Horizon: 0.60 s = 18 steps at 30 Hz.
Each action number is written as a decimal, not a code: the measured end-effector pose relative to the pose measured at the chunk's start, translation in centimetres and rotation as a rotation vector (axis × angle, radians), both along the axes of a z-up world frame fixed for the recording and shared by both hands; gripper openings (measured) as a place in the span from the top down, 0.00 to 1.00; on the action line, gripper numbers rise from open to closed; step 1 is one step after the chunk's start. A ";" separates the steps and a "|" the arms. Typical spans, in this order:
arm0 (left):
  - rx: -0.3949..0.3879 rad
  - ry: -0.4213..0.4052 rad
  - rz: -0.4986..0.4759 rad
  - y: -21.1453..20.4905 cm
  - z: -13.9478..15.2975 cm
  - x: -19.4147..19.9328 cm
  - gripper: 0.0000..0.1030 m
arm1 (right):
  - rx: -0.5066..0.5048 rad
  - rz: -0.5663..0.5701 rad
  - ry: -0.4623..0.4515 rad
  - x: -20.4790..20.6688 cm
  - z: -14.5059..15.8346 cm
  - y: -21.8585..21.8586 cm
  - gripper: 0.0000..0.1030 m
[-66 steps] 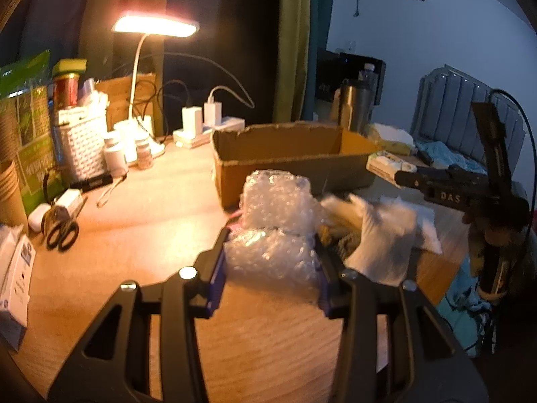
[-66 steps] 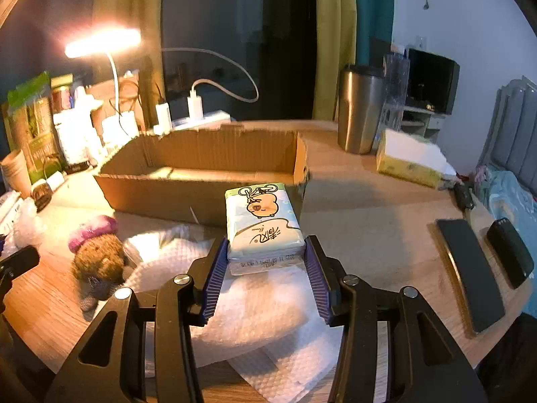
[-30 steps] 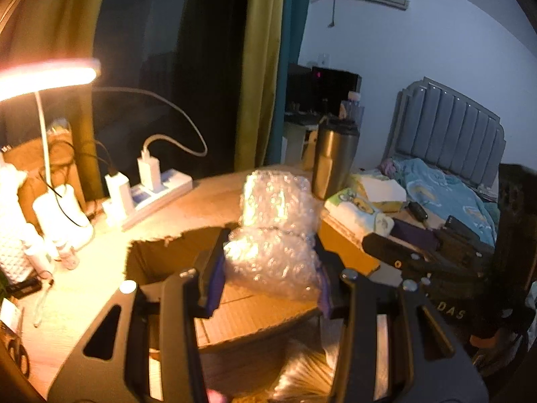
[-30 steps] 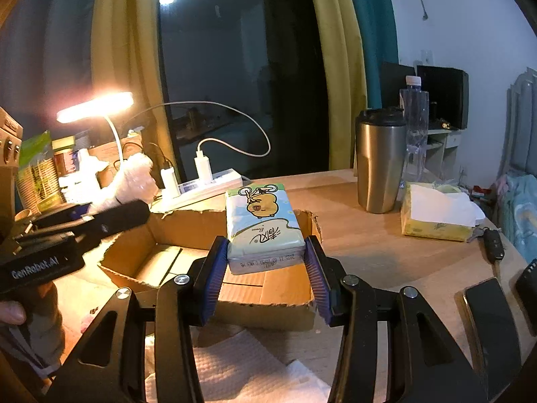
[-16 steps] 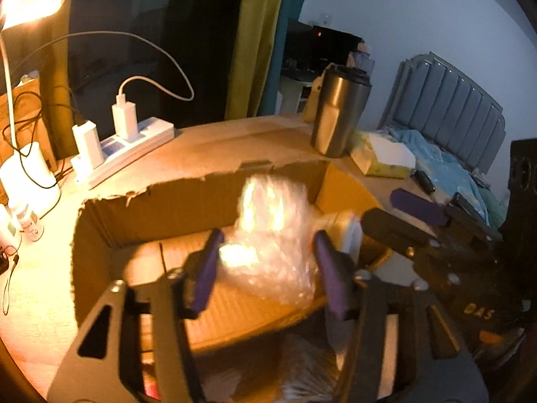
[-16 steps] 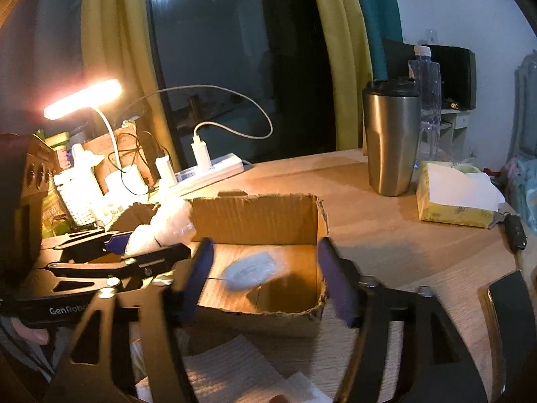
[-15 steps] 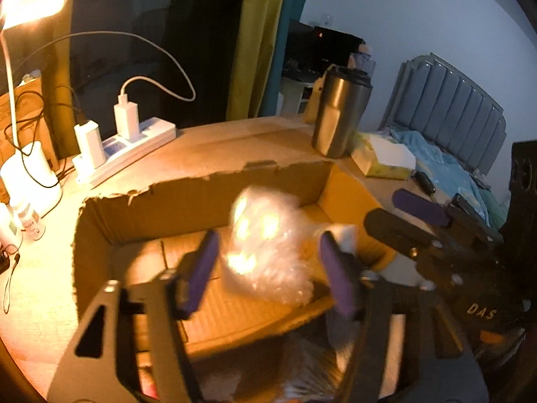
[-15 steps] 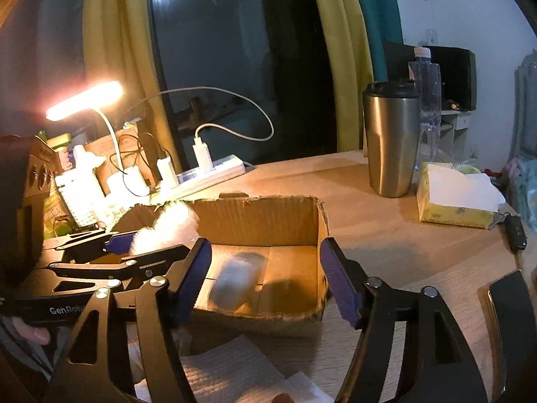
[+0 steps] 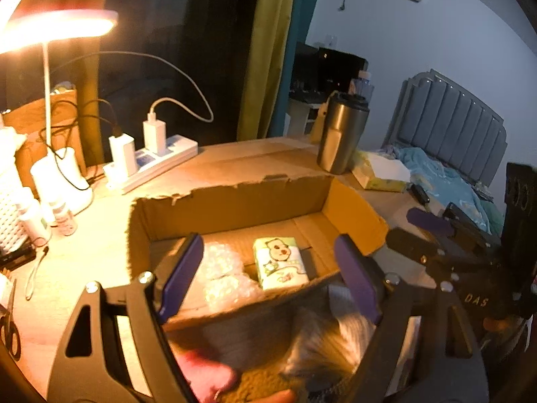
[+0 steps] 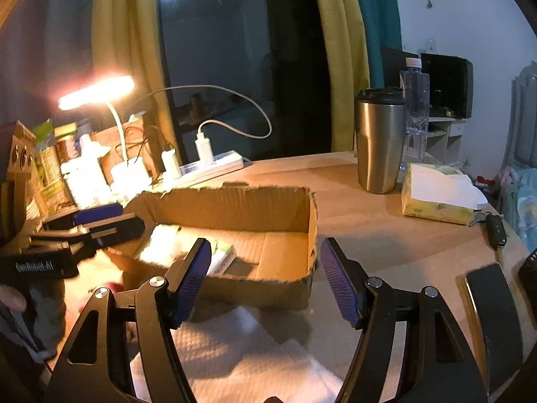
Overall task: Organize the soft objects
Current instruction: 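Move both tools back toward the plush toys and white towel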
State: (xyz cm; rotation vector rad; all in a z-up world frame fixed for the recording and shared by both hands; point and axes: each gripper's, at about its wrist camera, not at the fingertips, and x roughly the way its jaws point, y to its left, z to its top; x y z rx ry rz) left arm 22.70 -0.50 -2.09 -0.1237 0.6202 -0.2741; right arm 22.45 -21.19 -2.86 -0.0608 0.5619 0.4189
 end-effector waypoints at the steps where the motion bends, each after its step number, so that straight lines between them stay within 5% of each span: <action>1: 0.000 -0.007 0.002 0.2 0.1 -0.4 0.21 | -0.010 0.006 0.000 -0.4 -0.1 0.1 0.31; 18: -0.005 -0.042 0.052 3.3 -0.5 -5.8 0.21 | -0.110 0.126 0.054 -6.8 -2.6 2.5 0.31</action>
